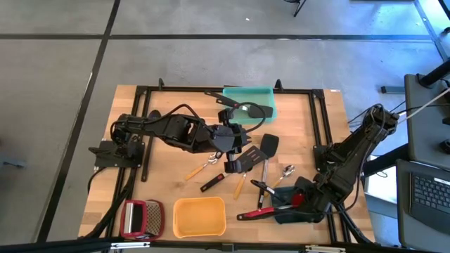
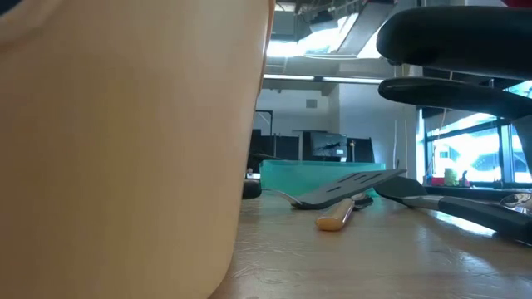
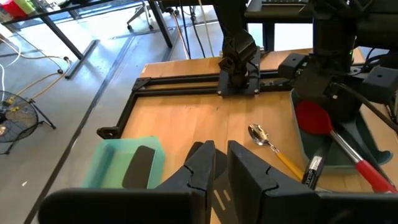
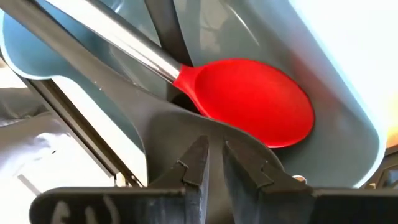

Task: Pick & Place Kitchen Items
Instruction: Put the yellow spoon into the yellow bin

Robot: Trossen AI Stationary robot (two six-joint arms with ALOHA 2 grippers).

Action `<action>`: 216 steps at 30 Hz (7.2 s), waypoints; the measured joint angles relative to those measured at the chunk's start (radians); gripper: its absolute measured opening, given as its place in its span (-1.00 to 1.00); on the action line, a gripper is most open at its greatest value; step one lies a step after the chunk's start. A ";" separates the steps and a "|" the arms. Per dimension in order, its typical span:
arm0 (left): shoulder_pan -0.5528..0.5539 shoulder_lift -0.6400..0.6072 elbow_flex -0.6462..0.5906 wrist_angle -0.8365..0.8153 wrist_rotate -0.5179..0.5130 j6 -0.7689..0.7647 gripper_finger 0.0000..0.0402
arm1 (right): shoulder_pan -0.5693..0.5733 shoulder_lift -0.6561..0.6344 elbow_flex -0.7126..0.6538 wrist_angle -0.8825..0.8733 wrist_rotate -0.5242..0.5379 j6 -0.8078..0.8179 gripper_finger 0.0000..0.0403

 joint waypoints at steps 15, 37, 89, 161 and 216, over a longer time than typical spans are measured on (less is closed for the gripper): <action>0.029 0.000 0.000 -0.138 -0.017 -0.187 -0.83 | -0.084 -0.001 0.338 -0.284 0.315 -0.149 -0.76; 0.170 -0.089 -0.594 0.062 0.169 -0.624 -0.99 | -0.269 -0.129 0.239 0.275 0.268 -0.763 -0.76; 0.412 -0.410 -1.454 -0.188 0.262 -1.454 -0.35 | -0.919 -0.778 -0.443 0.812 -0.382 -0.947 -0.76; -0.203 -0.392 -1.391 0.270 0.043 -0.952 -0.08 | -0.993 0.581 0.364 0.760 -0.239 -0.989 -0.98; -0.052 -0.384 -1.475 0.531 0.151 -0.603 -0.08 | -0.948 0.748 0.458 0.625 -0.080 -0.867 -1.00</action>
